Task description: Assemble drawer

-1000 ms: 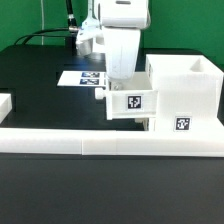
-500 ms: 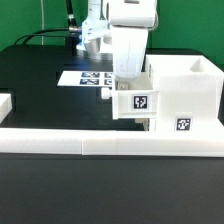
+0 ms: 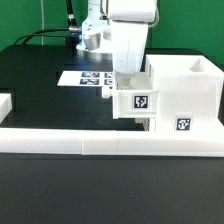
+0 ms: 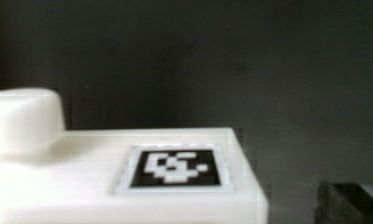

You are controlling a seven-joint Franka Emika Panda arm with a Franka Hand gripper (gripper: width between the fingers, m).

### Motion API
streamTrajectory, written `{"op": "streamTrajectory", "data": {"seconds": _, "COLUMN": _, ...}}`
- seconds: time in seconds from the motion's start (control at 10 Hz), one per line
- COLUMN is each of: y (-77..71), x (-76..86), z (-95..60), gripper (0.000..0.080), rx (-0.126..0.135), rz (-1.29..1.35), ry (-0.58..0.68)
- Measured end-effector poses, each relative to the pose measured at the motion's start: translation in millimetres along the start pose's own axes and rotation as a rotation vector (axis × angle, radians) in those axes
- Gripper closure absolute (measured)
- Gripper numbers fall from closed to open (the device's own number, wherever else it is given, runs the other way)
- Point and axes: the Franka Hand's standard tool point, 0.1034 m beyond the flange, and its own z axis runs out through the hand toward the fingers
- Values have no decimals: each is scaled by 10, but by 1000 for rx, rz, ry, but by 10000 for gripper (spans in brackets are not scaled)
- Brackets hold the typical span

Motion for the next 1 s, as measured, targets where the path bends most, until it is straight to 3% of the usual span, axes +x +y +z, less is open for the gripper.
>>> {"op": "streamTrajectory", "data": {"seconds": 0.2, "y": 1, "x": -57, "z": -173, "gripper": 163, "rx": 22, "rz": -1, "ry": -12}}
{"op": "streamTrajectory", "data": {"seconds": 0.5, "y": -51, "x": -380, "z": -419, "gripper": 150, "rx": 57, "rz": -36, "ry": -29}}
{"op": "streamTrajectory", "data": {"seconds": 0.8, "y": -58, "x": -420, "z": -387, "gripper": 150, "rx": 61, "rz": -32, "ry": -21}}
{"op": "streamTrajectory", "data": {"seconds": 0.9, "y": -57, "x": -449, "z": -351, "gripper": 150, "rx": 59, "rz": -104, "ry": 16}}
{"op": "streamTrajectory", "data": {"seconds": 1.0, "y": -68, "x": -580, "z": -250, "gripper": 150, "rx": 60, "rz": -145, "ry": 112}}
